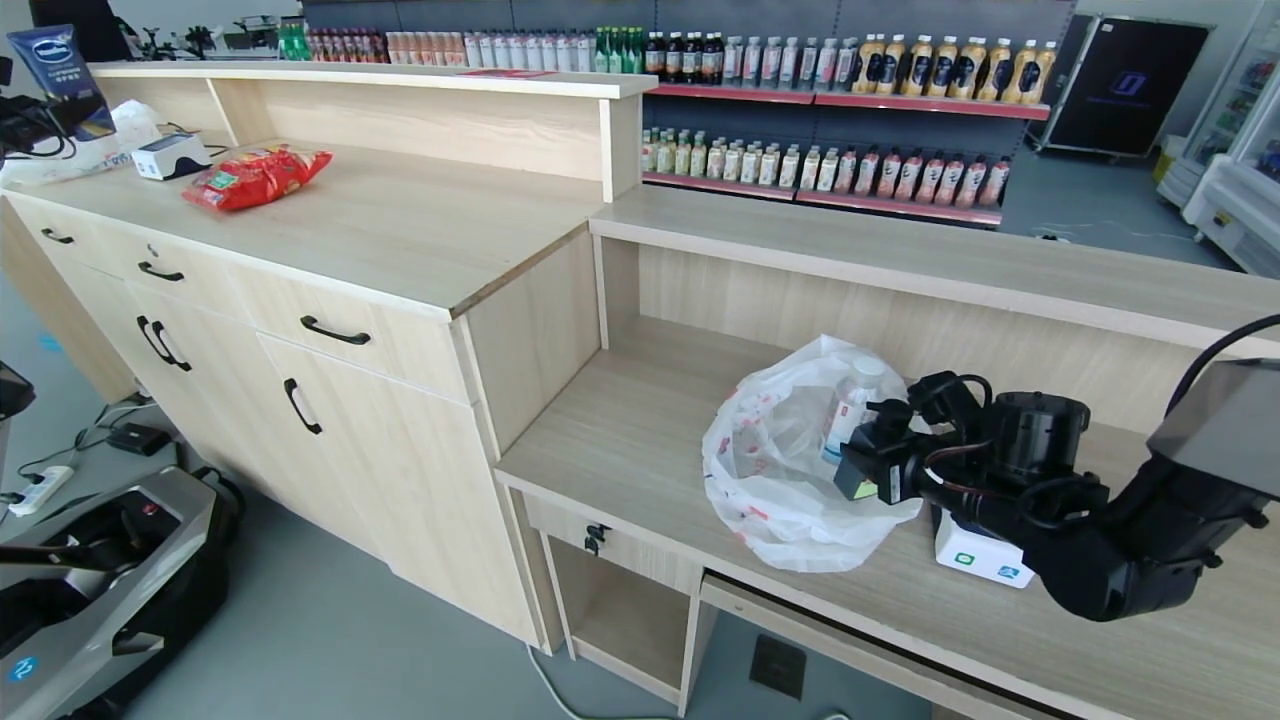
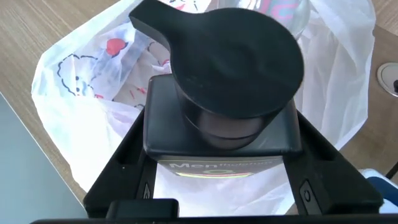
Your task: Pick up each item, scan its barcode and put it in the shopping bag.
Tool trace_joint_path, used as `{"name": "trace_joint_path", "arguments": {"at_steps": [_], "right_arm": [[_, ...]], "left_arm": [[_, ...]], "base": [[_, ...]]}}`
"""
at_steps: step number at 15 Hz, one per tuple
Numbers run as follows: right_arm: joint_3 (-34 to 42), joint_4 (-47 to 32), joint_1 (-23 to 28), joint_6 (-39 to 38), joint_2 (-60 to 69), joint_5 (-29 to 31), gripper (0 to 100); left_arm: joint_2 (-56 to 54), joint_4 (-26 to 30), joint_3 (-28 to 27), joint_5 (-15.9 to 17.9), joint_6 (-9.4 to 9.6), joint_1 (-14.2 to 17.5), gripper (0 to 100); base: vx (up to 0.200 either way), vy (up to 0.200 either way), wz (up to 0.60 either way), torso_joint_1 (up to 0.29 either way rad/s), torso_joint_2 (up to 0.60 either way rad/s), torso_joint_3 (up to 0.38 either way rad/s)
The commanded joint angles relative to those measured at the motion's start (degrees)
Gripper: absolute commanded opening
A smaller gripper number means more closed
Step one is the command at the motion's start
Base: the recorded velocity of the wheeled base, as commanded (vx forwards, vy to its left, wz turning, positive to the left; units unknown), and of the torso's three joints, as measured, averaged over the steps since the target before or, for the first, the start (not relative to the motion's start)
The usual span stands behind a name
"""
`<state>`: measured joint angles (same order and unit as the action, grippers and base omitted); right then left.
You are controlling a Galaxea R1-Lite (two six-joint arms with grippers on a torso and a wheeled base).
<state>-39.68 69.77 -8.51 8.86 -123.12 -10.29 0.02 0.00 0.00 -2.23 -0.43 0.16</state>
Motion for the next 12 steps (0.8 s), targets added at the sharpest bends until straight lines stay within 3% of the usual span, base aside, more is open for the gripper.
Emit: {"name": "trace_joint_path", "arguments": {"at_steps": [1,12], "right_arm": [[-0.40,1.34,-0.02,0.01,-2.21,-0.70,0],[-1.54,12.50,0.25,0.10,-10.12,-5.09,0]], "left_arm": [[-0.02,0.00,0.00,0.03,-0.01,0.02,100],[-0.02,0.00,0.00,0.03,-0.01,0.02,100]], "base": [[0.000,0.000,0.00,0.000,0.00,0.000],[0.000,0.000,0.00,0.000,0.00,0.000]]}}
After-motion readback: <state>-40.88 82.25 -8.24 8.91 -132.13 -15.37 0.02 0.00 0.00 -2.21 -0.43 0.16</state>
